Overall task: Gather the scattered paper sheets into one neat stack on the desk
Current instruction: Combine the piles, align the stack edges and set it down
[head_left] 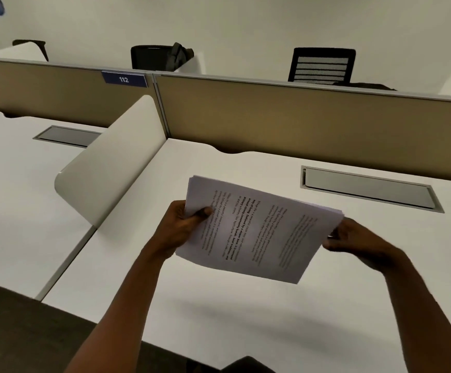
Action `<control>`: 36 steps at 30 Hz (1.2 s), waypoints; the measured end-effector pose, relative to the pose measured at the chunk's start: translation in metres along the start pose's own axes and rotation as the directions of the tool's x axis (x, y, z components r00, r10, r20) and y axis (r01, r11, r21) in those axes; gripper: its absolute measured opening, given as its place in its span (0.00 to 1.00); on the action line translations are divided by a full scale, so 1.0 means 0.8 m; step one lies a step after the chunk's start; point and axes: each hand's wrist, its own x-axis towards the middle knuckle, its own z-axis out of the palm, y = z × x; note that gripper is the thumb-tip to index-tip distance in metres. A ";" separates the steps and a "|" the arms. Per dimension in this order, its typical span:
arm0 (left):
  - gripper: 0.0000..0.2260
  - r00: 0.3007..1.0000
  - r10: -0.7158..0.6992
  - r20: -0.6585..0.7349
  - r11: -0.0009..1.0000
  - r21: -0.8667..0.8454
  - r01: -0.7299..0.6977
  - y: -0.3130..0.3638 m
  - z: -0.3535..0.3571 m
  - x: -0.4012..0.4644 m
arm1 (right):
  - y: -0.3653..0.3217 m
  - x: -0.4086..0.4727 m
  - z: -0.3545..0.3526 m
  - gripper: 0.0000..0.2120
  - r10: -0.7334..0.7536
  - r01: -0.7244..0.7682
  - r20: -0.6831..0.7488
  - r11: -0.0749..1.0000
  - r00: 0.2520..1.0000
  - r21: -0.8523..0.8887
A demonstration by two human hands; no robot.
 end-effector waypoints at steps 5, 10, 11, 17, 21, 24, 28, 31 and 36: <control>0.09 0.996 -0.093 -0.011 0.991 -0.094 0.092 -0.028 0.006 -0.005 | 0.046 0.010 0.074 0.35 0.089 -0.020 -0.156 0.917 0.984 0.397; 0.14 0.983 -0.182 0.002 0.973 -0.145 0.181 -0.059 -0.001 -0.006 | 0.049 0.019 0.082 0.19 0.051 0.055 -0.289 0.936 0.956 0.347; 0.14 0.982 -0.188 0.000 0.972 -0.144 0.186 -0.064 0.000 -0.006 | 0.053 0.021 0.082 0.19 0.054 0.047 -0.292 0.943 0.955 0.329; 0.11 0.979 -0.202 -0.034 0.970 -0.145 0.195 -0.090 0.011 -0.007 | 0.081 0.041 0.096 0.12 0.080 0.078 -0.480 0.950 0.874 0.301; 0.10 0.973 -0.225 -0.049 0.967 -0.134 0.217 -0.118 0.012 -0.012 | 0.106 0.043 0.113 0.10 0.116 0.047 -0.520 0.956 0.847 0.290; 0.08 0.960 -0.273 -0.061 0.951 -0.168 0.260 -0.146 0.015 -0.019 | 0.128 0.036 0.131 0.12 0.163 -0.004 -0.492 0.951 0.855 0.308; 0.08 0.951 -0.291 -0.105 0.947 -0.176 0.270 -0.164 0.023 -0.023 | 0.150 0.032 0.146 0.13 0.227 -0.092 -0.476 0.953 0.850 0.290; 0.09 0.953 -0.286 -0.104 0.948 -0.175 0.266 -0.160 0.024 -0.019 | 0.148 0.037 0.144 0.11 0.214 -0.094 -0.500 0.963 0.839 0.254; 0.09 0.955 -0.272 -0.117 0.952 -0.175 0.249 -0.166 0.026 -0.021 | 0.148 0.038 0.138 0.13 0.191 -0.095 -0.511 0.974 0.838 0.208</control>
